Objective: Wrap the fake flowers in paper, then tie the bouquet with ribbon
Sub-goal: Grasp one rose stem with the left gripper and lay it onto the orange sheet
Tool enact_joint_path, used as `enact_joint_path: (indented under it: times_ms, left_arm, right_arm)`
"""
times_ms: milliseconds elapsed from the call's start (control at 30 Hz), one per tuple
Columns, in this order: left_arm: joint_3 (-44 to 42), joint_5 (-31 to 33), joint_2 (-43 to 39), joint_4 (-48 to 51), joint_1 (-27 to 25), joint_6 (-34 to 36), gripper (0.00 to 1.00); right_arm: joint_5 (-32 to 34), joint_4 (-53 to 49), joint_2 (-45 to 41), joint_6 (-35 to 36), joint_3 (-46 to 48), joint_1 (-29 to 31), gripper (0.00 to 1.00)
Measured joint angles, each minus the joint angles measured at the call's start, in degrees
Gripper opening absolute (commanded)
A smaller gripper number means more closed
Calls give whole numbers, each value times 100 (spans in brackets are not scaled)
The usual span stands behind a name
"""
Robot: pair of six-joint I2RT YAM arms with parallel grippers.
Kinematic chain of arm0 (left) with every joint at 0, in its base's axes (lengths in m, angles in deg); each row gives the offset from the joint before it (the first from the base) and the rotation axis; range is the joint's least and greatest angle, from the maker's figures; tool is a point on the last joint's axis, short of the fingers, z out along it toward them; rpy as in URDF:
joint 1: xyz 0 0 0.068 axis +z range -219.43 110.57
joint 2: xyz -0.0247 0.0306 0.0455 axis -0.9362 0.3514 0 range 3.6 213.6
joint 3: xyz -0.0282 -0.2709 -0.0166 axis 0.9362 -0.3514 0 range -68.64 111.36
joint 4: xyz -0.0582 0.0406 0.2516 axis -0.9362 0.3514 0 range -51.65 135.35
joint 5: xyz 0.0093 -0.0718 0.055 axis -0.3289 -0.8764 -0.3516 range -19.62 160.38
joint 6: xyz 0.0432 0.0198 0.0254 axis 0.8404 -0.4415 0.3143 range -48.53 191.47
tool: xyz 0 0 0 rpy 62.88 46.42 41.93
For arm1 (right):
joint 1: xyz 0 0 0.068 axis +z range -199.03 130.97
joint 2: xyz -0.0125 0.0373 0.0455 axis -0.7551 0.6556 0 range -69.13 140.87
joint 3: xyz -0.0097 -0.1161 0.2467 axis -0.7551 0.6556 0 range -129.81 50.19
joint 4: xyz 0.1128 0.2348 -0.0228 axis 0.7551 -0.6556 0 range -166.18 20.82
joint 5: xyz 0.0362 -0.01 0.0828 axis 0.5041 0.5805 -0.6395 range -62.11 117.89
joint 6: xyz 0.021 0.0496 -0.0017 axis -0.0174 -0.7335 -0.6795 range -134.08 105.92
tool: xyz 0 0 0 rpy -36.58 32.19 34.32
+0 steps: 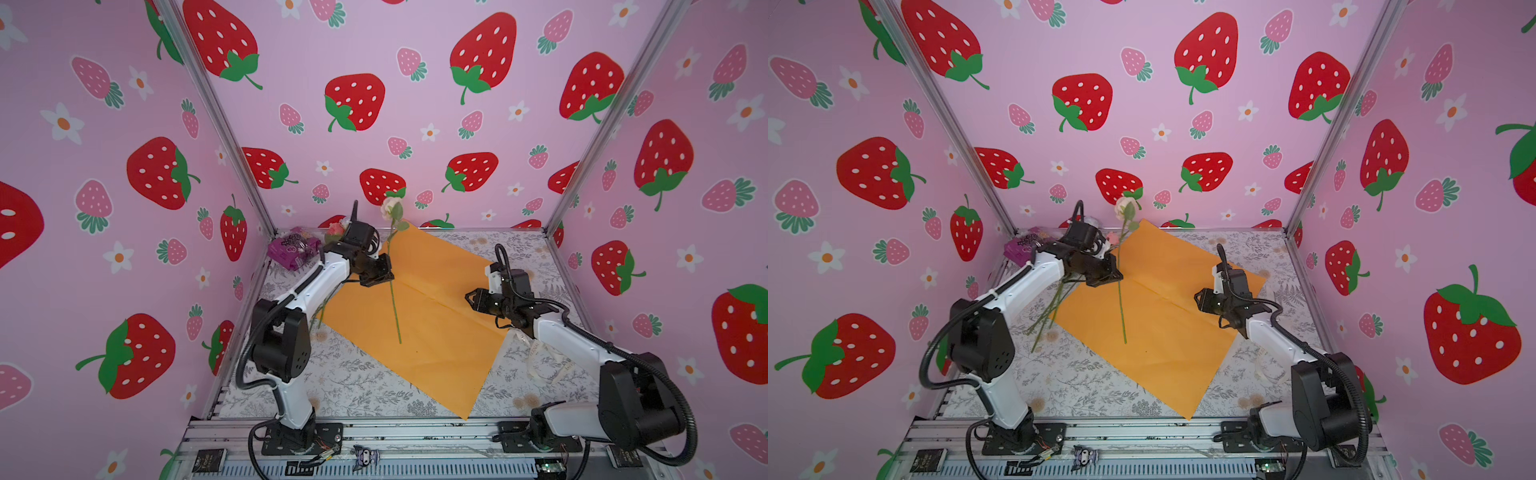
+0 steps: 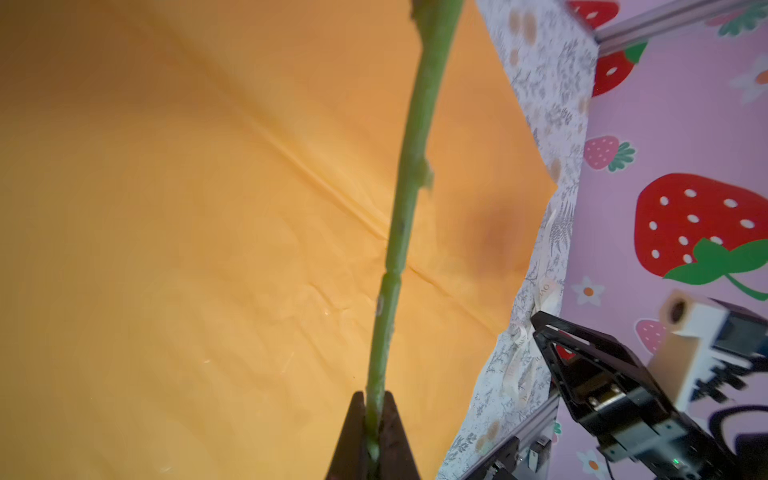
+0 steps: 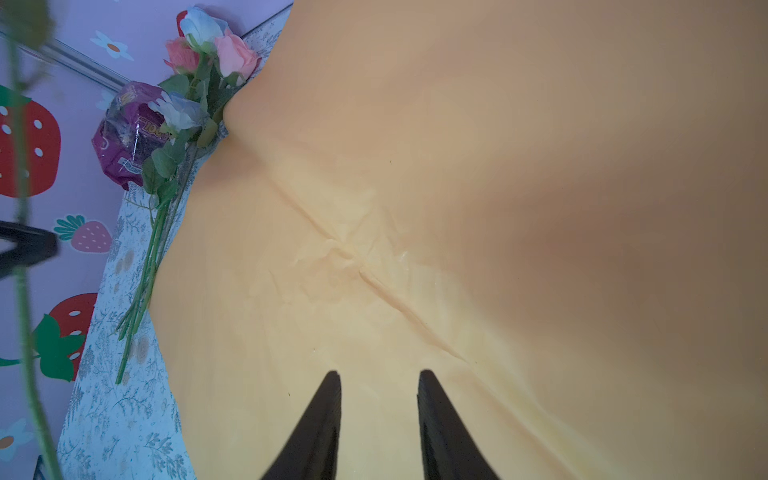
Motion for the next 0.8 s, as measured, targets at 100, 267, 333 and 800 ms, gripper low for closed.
enact_joint_path:
  times_ms: [100, 267, 333, 800]
  left_arm:
    - [188, -72, 686, -116, -389, -439, 0]
    - [573, -2, 1246, -160, -656, -863, 0]
    - [575, 111, 1261, -190, -658, -990, 0]
    - [785, 645, 2011, -243, -802, -957, 4]
  right_arm:
    - [33, -2, -31, 0, 11, -4, 35]
    - [90, -20, -157, 0, 120, -9, 36]
    - [111, -22, -225, 0, 177, -11, 36]
    - [70, -11, -232, -11, 328, -11, 38]
